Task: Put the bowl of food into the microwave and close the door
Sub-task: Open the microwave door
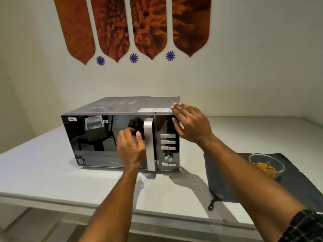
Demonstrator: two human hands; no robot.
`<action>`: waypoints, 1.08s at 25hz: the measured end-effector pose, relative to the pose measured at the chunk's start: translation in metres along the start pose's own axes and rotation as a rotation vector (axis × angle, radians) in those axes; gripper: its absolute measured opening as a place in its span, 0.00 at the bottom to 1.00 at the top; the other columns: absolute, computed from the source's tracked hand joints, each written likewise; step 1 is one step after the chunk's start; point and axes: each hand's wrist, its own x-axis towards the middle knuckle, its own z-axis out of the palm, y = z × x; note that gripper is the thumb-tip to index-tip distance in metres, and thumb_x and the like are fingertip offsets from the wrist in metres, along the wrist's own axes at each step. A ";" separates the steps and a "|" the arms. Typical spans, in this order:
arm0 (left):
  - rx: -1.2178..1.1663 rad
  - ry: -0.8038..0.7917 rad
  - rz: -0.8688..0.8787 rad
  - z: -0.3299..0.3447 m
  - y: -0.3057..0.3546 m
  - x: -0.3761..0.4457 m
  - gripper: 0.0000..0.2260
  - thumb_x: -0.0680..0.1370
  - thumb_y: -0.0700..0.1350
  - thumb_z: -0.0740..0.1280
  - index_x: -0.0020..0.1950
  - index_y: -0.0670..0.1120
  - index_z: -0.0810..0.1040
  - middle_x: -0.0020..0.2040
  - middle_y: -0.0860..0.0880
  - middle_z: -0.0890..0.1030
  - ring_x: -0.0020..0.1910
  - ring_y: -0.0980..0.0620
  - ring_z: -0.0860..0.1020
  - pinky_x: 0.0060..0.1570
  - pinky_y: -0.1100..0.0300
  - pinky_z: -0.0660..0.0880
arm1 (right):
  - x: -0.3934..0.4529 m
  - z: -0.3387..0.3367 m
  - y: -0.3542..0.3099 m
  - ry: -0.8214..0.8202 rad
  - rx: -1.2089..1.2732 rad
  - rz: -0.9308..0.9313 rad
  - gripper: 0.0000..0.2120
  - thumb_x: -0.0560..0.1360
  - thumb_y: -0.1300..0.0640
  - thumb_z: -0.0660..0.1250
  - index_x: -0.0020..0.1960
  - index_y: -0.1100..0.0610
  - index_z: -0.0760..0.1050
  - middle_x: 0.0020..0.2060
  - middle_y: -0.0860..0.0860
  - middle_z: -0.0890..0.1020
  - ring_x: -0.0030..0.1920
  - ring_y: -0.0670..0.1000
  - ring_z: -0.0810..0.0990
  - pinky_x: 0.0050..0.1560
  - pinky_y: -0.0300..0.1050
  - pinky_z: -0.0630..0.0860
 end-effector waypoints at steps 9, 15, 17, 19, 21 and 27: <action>-0.498 -0.126 -0.517 0.035 0.016 -0.039 0.32 0.82 0.60 0.49 0.33 0.41 0.79 0.26 0.50 0.78 0.25 0.53 0.77 0.25 0.61 0.74 | 0.012 0.028 -0.037 0.030 0.082 0.130 0.14 0.81 0.57 0.65 0.62 0.62 0.81 0.57 0.59 0.86 0.56 0.59 0.86 0.58 0.54 0.81; -0.633 -0.184 -0.655 0.045 0.022 -0.038 0.36 0.75 0.71 0.49 0.28 0.43 0.75 0.22 0.49 0.74 0.22 0.52 0.73 0.27 0.59 0.73 | 0.014 0.034 -0.035 0.127 0.145 0.133 0.10 0.78 0.59 0.70 0.56 0.62 0.85 0.50 0.59 0.88 0.49 0.60 0.87 0.51 0.55 0.84; -0.636 -0.190 -0.665 0.044 0.024 -0.036 0.37 0.73 0.73 0.49 0.27 0.43 0.74 0.22 0.48 0.74 0.22 0.51 0.73 0.28 0.58 0.73 | 0.016 0.035 -0.033 0.127 0.141 0.123 0.10 0.78 0.59 0.71 0.55 0.63 0.85 0.49 0.59 0.88 0.49 0.60 0.87 0.51 0.55 0.84; -0.639 -0.179 -0.660 0.043 0.028 -0.033 0.36 0.72 0.74 0.48 0.26 0.44 0.73 0.22 0.49 0.73 0.22 0.51 0.73 0.27 0.59 0.73 | 0.016 0.037 -0.029 0.131 0.144 0.114 0.10 0.78 0.59 0.71 0.56 0.62 0.85 0.49 0.59 0.88 0.49 0.60 0.87 0.51 0.55 0.84; -0.624 -0.148 -0.647 0.041 0.030 -0.034 0.36 0.72 0.74 0.48 0.25 0.45 0.72 0.21 0.50 0.73 0.22 0.52 0.72 0.26 0.61 0.71 | 0.014 0.040 -0.029 0.146 0.140 0.092 0.10 0.78 0.59 0.71 0.56 0.62 0.85 0.49 0.58 0.88 0.49 0.60 0.88 0.50 0.55 0.84; -0.688 -0.116 -0.542 0.019 0.023 -0.047 0.33 0.75 0.71 0.51 0.22 0.49 0.71 0.19 0.52 0.71 0.19 0.53 0.71 0.22 0.63 0.70 | 0.004 0.051 -0.034 0.150 0.031 0.101 0.15 0.78 0.61 0.69 0.64 0.63 0.80 0.58 0.60 0.85 0.58 0.61 0.84 0.60 0.57 0.79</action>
